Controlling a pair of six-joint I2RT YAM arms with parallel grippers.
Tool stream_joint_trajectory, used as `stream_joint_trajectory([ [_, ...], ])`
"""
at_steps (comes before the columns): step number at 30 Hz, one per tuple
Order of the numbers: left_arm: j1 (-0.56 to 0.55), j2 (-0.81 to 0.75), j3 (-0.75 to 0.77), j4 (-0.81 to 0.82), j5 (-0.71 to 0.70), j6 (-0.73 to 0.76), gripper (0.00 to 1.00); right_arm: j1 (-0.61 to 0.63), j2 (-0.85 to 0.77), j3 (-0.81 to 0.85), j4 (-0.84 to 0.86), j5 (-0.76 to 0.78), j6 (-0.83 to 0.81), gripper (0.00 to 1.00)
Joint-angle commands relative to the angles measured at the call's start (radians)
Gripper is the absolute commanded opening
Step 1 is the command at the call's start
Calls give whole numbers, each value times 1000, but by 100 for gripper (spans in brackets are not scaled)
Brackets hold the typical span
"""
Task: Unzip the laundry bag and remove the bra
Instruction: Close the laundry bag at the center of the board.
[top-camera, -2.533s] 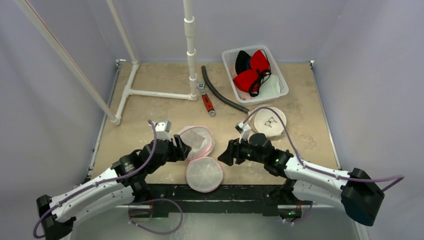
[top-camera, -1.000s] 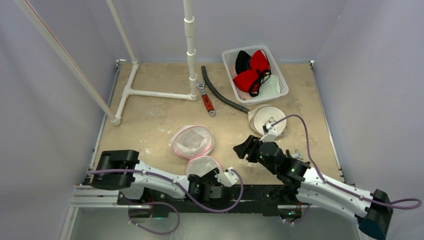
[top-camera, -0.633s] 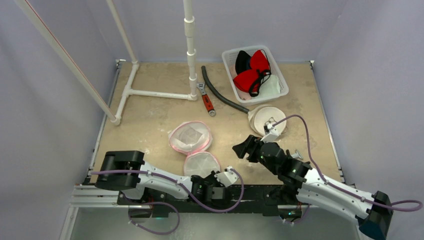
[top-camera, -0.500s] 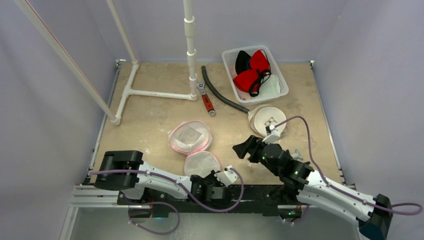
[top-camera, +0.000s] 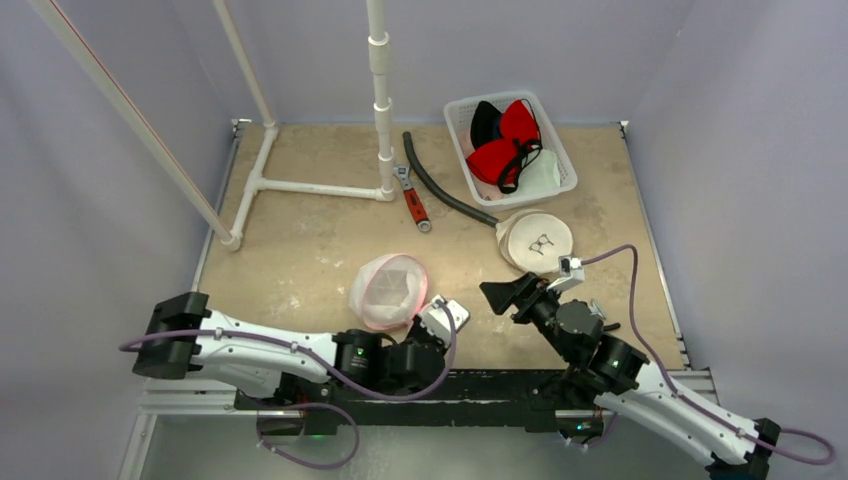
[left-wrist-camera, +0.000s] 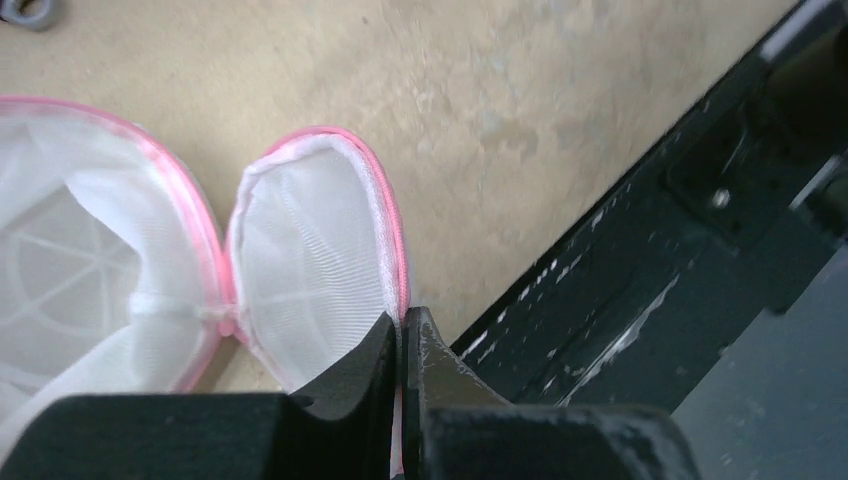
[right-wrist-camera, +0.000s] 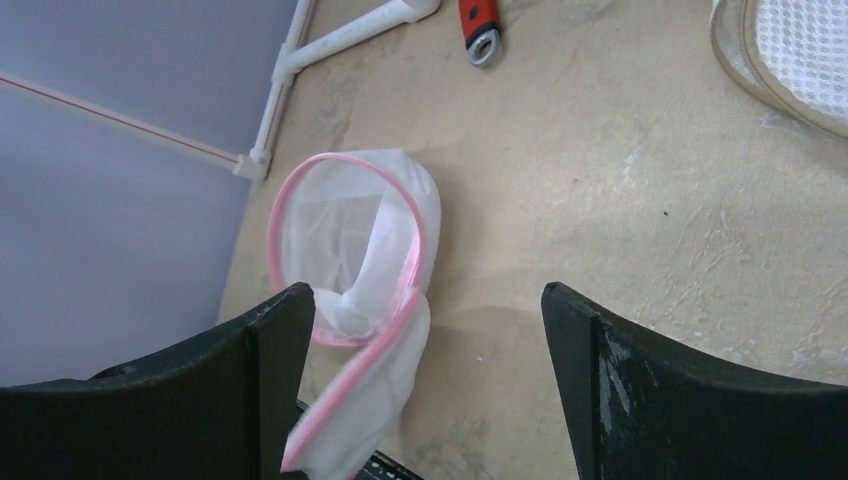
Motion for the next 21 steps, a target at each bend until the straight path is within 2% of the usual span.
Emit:
stream_joint_trajectory([
  [1, 92, -119, -4, 145, 45, -60, 0, -1, 24, 22, -9, 31, -36, 86],
  [4, 160, -207, -44, 227, 104, -89, 0, -1, 57, 25, 12, -4, -65, 86],
  [8, 196, -288, -54, 328, 109, -87, 0, -1, 79, 12, 73, -70, -115, 84],
  [13, 222, -365, -83, 338, 24, -121, 0, -1, 119, -16, 171, -161, -145, 83],
  [18, 286, -558, -219, 363, -83, -251, 0, -1, 247, -39, 343, -285, -144, 80],
  [21, 317, -694, -287, 400, -120, -280, 0, -2, 324, -37, 425, -313, -136, 79],
])
